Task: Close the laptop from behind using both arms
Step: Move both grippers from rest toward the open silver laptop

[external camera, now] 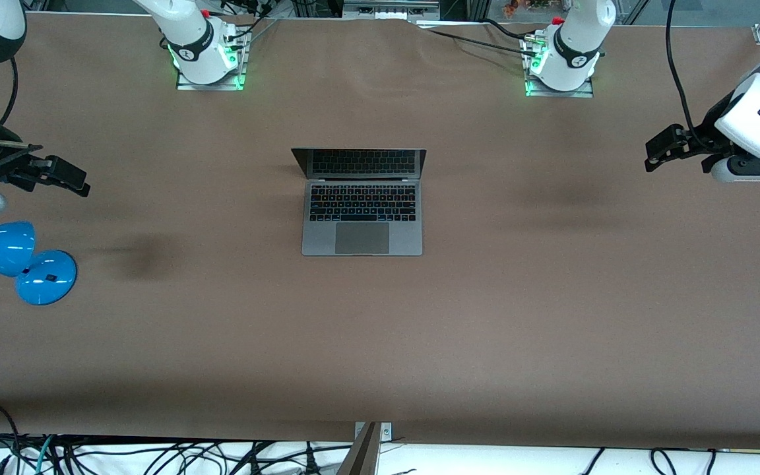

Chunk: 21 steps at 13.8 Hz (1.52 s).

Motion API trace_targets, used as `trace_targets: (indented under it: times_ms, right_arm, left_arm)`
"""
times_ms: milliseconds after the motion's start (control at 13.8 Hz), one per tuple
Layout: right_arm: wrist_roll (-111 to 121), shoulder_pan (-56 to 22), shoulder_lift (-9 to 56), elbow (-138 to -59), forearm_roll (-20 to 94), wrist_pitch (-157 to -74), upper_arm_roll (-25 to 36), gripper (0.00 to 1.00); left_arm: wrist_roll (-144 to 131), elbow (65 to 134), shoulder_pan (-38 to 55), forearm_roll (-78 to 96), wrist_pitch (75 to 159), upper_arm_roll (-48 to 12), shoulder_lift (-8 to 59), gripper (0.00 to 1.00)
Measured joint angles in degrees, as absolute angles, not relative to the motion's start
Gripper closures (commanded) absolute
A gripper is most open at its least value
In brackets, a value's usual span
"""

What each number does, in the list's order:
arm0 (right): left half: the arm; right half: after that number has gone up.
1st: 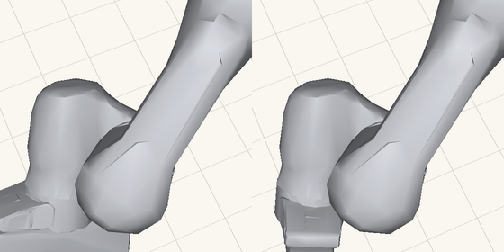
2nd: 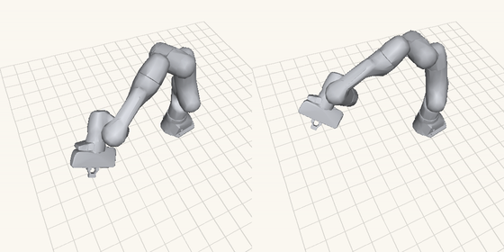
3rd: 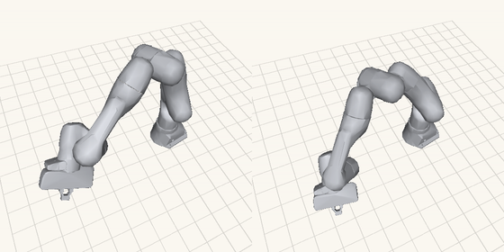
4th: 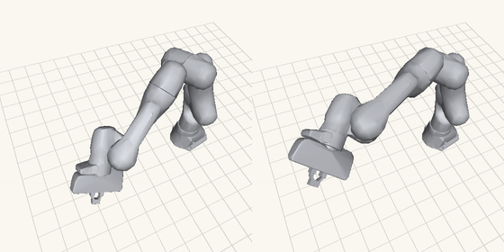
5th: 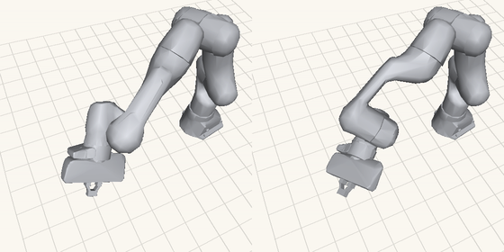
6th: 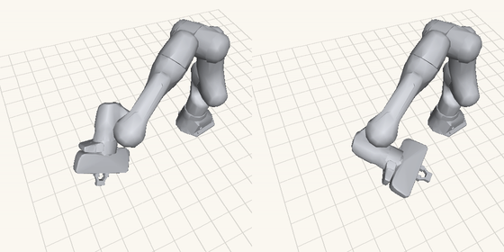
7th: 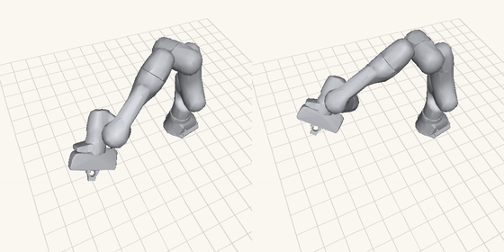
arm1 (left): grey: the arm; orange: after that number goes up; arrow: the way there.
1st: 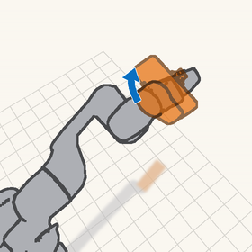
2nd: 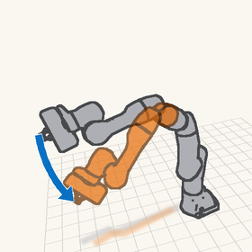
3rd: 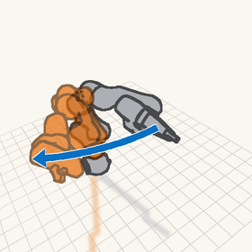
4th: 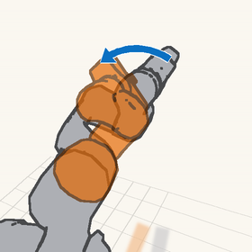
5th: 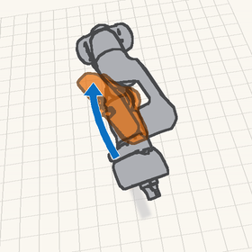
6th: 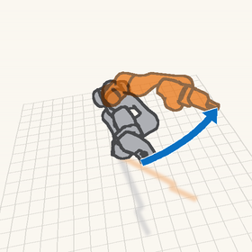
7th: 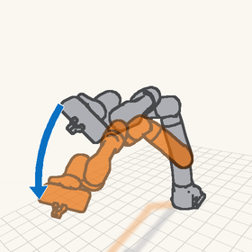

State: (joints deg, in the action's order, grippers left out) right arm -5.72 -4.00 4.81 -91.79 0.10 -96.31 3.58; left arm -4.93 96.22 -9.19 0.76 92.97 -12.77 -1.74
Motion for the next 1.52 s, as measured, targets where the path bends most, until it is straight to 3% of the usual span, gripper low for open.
trace_targets:
  times_ms: [725, 1523]
  right_arm:
    - [-5.74, -3.98, 4.83, -92.58, 0.11, -93.67, 3.31, 0.00]
    - [-4.86, -3.96, 5.75, -93.62, 0.36, -90.03, 1.85, 0.00]
  left_arm:
    - [-4.93, 96.41, -10.39, 0.77, 92.05, -12.77, -1.23, 0.00]
    - [-4.91, 96.58, -7.20, 1.09, 91.97, -14.72, 4.53, 0.00]
